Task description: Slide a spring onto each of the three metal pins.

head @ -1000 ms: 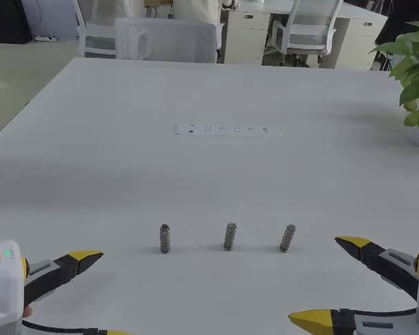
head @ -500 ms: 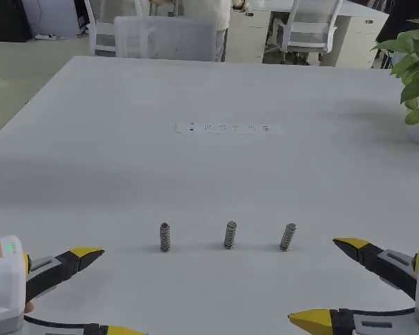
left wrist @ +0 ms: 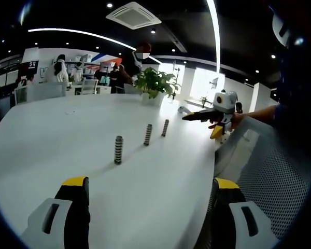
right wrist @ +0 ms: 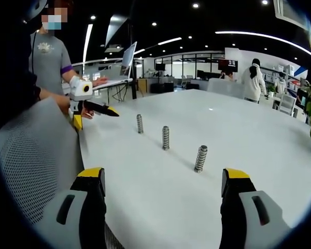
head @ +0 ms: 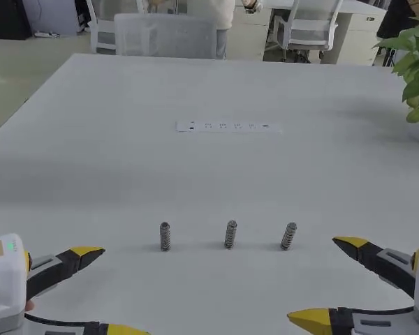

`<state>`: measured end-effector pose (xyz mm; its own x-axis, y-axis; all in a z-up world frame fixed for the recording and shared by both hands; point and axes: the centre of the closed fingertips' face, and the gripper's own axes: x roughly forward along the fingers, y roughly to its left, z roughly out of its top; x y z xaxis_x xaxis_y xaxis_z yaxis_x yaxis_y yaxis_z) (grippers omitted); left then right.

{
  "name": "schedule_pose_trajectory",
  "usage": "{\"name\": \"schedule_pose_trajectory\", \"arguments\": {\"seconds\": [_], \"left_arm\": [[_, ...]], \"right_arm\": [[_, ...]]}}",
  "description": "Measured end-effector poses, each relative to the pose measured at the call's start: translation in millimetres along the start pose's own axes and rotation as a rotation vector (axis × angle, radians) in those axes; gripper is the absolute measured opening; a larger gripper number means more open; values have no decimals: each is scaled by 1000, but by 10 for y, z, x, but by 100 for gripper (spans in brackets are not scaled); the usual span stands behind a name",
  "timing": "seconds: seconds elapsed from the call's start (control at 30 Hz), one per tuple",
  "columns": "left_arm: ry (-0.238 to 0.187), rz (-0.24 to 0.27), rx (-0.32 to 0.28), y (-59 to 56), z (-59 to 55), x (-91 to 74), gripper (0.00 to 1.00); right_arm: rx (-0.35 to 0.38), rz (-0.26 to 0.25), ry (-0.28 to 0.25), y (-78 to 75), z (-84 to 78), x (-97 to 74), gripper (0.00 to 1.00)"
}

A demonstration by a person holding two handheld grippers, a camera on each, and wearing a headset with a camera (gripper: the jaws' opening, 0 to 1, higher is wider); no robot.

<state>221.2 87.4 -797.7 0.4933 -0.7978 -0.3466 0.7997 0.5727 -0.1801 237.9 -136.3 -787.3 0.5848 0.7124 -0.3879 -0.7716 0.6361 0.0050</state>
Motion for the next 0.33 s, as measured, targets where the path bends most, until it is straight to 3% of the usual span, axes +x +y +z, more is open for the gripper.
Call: {"name": "schedule_pose_trajectory", "arguments": {"seconds": [0.33], "left_arm": [[0,0,8,4,32,-2,96]], "right_arm": [[-4,-1,2,-8,5,-3,93]]}}
